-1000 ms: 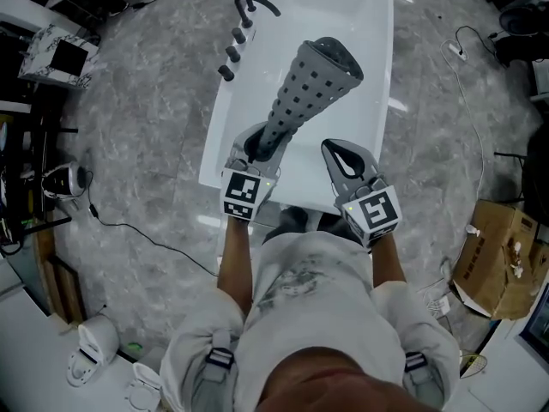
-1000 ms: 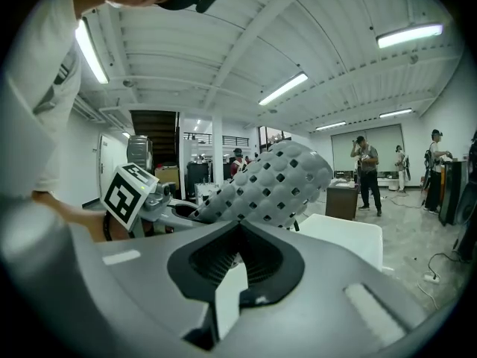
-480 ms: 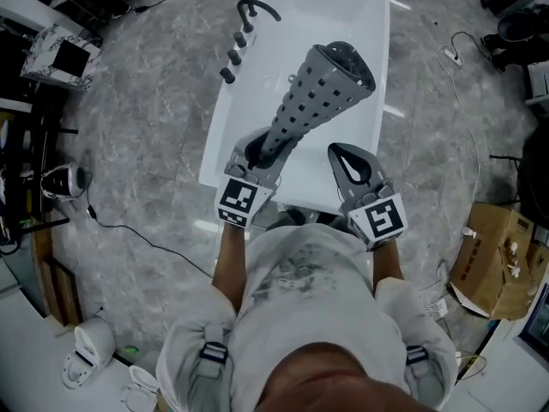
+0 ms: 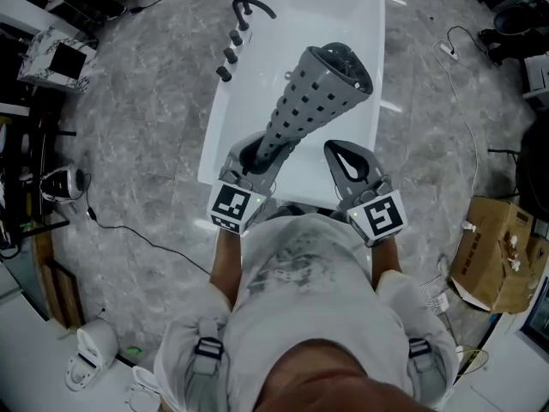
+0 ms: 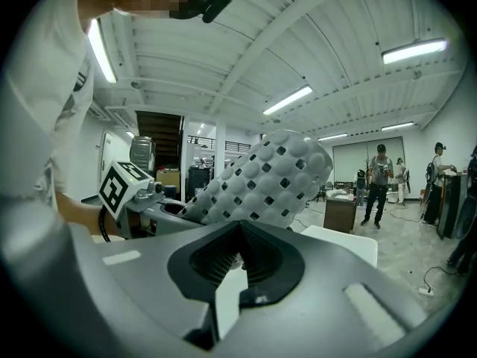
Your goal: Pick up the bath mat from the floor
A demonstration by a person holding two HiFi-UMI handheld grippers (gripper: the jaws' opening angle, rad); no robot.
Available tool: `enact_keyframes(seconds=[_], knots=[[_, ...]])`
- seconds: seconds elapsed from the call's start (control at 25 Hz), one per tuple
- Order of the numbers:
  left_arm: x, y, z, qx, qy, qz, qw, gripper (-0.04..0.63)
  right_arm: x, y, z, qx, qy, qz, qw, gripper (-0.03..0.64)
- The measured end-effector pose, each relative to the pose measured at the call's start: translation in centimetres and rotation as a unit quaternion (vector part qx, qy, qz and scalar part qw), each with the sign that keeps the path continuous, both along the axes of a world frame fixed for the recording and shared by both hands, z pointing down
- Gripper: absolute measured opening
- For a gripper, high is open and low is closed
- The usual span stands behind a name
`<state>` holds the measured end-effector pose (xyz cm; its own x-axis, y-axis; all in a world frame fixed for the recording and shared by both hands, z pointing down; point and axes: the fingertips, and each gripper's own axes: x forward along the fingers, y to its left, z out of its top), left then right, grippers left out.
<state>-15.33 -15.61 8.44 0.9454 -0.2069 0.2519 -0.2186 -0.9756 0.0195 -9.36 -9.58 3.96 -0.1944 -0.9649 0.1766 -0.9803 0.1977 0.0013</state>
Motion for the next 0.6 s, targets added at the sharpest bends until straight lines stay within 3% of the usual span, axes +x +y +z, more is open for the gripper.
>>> enact_keyframes(seconds=[0.6], knots=[[0.2, -0.9, -0.4, 0.005, 0.004, -0.014, 0.9999, 0.152, -0.1, -1.3, 0.4, -0.01, 0.004, -0.017, 1.0, 0.002]])
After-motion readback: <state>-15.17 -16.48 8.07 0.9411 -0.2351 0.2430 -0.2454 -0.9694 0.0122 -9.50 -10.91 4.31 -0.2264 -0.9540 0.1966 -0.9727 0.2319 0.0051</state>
